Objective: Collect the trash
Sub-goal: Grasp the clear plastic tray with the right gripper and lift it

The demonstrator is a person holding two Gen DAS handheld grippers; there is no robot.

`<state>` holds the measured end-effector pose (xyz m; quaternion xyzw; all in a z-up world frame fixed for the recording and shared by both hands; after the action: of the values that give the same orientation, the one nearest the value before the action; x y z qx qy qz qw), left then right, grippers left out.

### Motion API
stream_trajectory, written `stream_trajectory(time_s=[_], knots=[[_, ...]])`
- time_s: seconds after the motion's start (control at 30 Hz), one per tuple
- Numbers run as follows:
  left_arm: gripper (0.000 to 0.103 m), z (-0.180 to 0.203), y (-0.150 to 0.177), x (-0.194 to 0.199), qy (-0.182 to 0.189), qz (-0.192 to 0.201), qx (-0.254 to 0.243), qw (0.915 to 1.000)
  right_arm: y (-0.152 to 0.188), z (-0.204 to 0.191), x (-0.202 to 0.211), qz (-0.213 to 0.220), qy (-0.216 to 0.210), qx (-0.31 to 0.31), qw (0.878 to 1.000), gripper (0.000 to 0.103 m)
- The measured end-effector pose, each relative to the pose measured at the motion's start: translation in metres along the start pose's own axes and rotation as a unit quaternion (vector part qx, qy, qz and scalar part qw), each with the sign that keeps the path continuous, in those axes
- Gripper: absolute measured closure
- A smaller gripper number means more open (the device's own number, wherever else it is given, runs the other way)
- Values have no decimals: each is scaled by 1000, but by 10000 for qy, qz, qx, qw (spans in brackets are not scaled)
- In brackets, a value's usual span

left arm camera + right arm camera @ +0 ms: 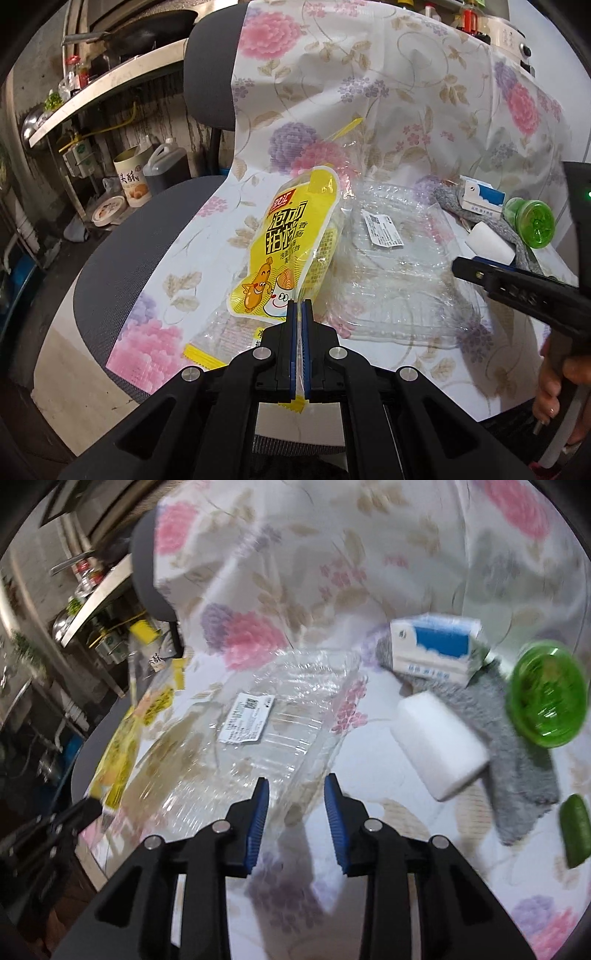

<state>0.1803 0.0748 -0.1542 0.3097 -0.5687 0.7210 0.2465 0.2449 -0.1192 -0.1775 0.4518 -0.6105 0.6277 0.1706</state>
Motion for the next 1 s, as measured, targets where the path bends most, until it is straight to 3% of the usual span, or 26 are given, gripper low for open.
stream_trajectory(time_s=[0.2, 0.23, 0.43, 0.67, 1.0], knots=[[100, 2, 0, -4, -8, -39, -9, 10000, -1, 5, -13, -113, -267, -384, 9988, 74], [100, 2, 0, -3, -17, -29, -9, 10000, -1, 6, -13, -125, -340, -437, 9984, 87], [100, 8, -3, 16, 23, 110, -62, 9999, -4, 10, 27, 247, -281, -333, 9987, 96], [100, 44, 10, 40, 345, 145, -311, 9988, 18, 18, 99, 708, 452, 183, 9963, 96], [100, 132, 45, 76, 1260, 112, -977, 9871, 77, 71, 188, 1209, 1106, -169, 9863, 96]])
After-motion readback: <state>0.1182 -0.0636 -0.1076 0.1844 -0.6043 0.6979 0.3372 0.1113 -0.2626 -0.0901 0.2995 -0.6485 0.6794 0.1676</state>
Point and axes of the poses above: each gripper's, at about its wrist camera, not at the fingertips, and x roughly against the way its jaws point, z to its right, y to its underside, the point moved 3 cm from there along -x, roughly the way its jaws point, and after that the axes turned 13 degrees about x, right-handed, at the moved point
